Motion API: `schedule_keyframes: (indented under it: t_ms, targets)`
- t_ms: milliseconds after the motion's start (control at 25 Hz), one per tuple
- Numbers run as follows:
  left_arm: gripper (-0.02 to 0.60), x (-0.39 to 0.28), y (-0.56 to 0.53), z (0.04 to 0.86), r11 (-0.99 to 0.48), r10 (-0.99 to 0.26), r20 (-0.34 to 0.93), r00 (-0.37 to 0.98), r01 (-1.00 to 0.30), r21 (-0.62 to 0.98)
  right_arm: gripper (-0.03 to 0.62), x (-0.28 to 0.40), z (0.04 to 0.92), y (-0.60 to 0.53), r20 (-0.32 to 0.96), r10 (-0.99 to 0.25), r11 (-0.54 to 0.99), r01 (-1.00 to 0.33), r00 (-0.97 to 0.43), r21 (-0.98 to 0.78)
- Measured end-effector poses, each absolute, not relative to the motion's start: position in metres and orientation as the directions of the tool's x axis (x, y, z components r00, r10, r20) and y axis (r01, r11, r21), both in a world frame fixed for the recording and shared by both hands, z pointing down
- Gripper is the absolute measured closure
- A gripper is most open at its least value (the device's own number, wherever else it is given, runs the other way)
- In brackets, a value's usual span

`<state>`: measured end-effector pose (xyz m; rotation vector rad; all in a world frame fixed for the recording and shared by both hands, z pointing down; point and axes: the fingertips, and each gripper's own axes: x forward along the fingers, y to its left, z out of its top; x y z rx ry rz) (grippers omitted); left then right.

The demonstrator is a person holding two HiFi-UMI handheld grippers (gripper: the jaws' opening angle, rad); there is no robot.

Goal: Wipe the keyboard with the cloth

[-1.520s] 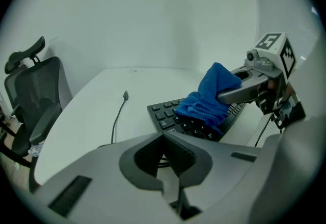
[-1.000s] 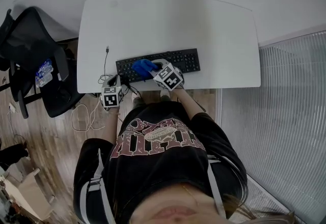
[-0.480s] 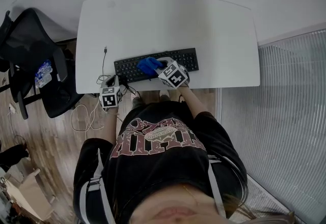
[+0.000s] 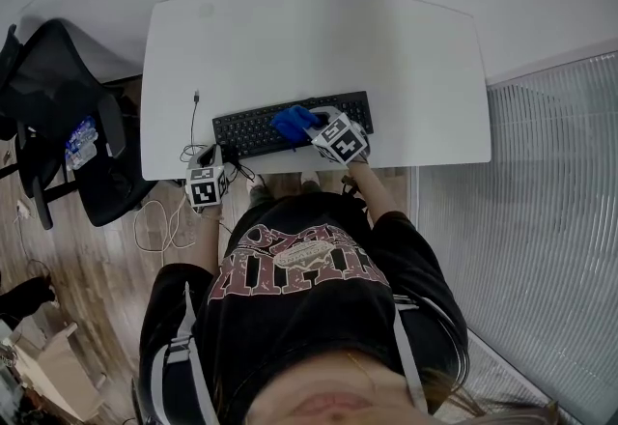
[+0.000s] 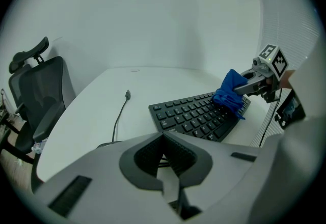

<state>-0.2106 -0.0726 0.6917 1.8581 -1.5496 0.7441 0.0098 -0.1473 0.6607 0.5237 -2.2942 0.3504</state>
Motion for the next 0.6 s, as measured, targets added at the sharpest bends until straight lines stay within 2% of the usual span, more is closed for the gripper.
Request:
schedule_keyframes:
  t_ms: [600]
  targets:
    - [0.546, -0.208, -0.072, 0.692, -0.128, -0.649, 0.745, 0.152, -0.988, 0.09, 0.539, 0.077, 0.664, -0.162, 0.728, -0.371, 0.794, -0.604, -0.577, -0.074]
